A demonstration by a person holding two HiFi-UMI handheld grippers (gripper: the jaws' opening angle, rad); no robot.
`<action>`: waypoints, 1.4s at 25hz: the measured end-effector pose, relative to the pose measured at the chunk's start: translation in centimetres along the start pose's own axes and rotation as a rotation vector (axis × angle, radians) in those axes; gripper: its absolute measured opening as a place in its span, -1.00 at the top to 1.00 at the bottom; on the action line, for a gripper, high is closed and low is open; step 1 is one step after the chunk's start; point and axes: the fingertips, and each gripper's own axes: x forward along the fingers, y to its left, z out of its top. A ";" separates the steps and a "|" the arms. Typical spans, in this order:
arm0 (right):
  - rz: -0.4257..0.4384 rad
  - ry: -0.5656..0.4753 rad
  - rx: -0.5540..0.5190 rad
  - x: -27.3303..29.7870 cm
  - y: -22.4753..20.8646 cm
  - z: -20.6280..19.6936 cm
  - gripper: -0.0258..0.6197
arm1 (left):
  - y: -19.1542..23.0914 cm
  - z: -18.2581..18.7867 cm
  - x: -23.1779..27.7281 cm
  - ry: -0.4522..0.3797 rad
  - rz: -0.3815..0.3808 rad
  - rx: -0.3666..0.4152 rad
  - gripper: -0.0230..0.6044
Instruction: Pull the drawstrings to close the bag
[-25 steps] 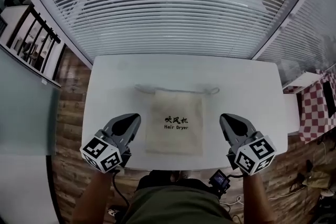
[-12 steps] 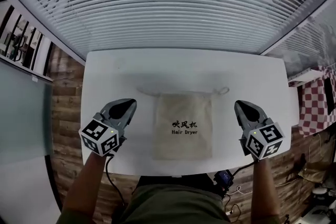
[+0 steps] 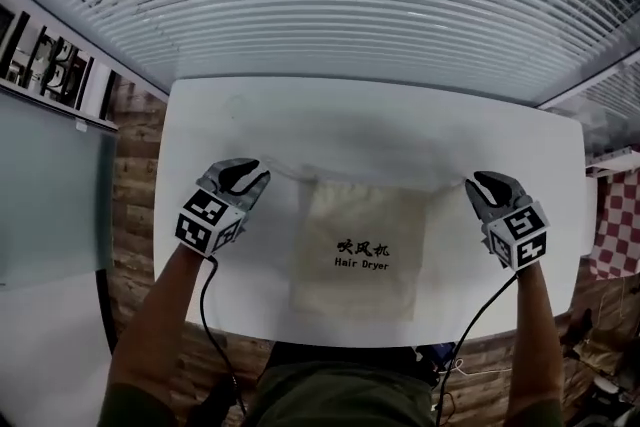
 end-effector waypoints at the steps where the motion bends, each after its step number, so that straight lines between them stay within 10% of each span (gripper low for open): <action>1: 0.007 0.018 -0.007 0.6 -0.5 -0.7 0.71 | 0.2 -0.7 0.7 0.028 -0.001 0.008 0.59; 22: 0.150 0.138 0.050 5.6 -2.1 -6.0 0.64 | 1.5 -2.8 5.1 0.172 -0.013 0.052 0.55; 35: 0.032 0.150 -0.076 4.6 -1.1 -5.5 0.87 | 0.1 -1.4 3.5 0.163 0.074 0.158 0.88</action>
